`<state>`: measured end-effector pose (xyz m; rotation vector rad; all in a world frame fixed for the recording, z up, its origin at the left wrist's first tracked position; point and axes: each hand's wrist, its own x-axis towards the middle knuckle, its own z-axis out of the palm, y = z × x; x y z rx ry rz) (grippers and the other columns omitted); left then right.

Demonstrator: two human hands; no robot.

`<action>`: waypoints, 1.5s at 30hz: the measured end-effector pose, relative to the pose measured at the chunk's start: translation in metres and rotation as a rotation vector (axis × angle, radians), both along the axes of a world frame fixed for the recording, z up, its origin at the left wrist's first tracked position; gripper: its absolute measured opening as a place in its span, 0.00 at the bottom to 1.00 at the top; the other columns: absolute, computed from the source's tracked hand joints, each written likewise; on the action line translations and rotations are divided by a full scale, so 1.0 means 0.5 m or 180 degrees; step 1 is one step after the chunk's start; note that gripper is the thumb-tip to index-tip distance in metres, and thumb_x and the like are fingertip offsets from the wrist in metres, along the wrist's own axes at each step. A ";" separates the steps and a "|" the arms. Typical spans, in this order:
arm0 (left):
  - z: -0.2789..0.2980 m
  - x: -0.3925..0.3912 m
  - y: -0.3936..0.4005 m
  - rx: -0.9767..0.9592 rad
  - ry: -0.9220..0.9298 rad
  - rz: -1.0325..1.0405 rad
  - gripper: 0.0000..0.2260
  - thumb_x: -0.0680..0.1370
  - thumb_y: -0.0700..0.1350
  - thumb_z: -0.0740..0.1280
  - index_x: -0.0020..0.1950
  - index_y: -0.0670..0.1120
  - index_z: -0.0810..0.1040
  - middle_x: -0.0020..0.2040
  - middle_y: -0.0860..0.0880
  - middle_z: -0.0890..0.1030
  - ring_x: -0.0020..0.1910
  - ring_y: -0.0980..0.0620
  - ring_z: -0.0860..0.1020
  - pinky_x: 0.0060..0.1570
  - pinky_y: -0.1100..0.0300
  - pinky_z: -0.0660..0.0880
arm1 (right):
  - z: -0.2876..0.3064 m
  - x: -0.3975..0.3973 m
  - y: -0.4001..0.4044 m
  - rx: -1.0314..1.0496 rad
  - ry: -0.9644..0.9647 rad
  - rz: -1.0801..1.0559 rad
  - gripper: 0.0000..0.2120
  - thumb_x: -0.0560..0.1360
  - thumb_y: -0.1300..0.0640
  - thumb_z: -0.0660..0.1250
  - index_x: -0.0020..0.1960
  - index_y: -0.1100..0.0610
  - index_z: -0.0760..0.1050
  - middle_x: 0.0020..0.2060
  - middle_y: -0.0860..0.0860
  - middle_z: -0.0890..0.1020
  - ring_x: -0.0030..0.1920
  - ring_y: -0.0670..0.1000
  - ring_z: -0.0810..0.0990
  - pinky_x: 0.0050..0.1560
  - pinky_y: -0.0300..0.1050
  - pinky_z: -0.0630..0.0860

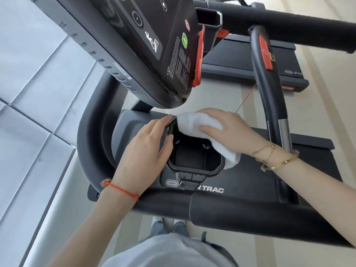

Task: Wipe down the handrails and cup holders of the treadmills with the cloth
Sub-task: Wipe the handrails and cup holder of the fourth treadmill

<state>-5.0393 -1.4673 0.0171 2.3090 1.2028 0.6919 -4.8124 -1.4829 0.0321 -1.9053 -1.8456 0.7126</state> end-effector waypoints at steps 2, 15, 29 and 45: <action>0.000 0.000 -0.001 0.0000 0.0043 0.0025 0.19 0.81 0.46 0.61 0.73 0.47 0.69 0.61 0.52 0.77 0.58 0.51 0.77 0.56 0.59 0.73 | -0.006 0.010 -0.019 -0.0020 0.0036 -0.0143 0.14 0.79 0.54 0.61 0.63 0.48 0.74 0.52 0.43 0.78 0.51 0.48 0.75 0.43 0.29 0.66; 0.001 -0.001 -0.002 0.0005 0.0050 0.0006 0.18 0.81 0.46 0.61 0.72 0.46 0.71 0.59 0.51 0.78 0.48 0.52 0.76 0.50 0.62 0.71 | 0.030 0.027 -0.032 0.0634 0.0036 0.0786 0.17 0.80 0.63 0.64 0.68 0.57 0.73 0.61 0.48 0.79 0.60 0.44 0.76 0.61 0.31 0.68; 0.006 -0.003 -0.006 -0.0061 0.0081 -0.0048 0.19 0.82 0.46 0.59 0.74 0.46 0.69 0.59 0.50 0.78 0.38 0.62 0.74 0.47 0.58 0.74 | 0.063 -0.036 -0.014 -0.0591 -0.2853 0.2595 0.11 0.82 0.50 0.56 0.50 0.51 0.76 0.48 0.52 0.82 0.36 0.53 0.70 0.38 0.47 0.69; 0.007 -0.003 -0.007 -0.0064 0.0169 -0.0007 0.20 0.82 0.48 0.57 0.74 0.48 0.68 0.56 0.49 0.79 0.51 0.48 0.78 0.52 0.49 0.76 | 0.062 0.013 -0.116 0.0216 -0.1180 0.2368 0.19 0.84 0.49 0.49 0.53 0.57 0.76 0.45 0.48 0.76 0.48 0.51 0.71 0.60 0.43 0.64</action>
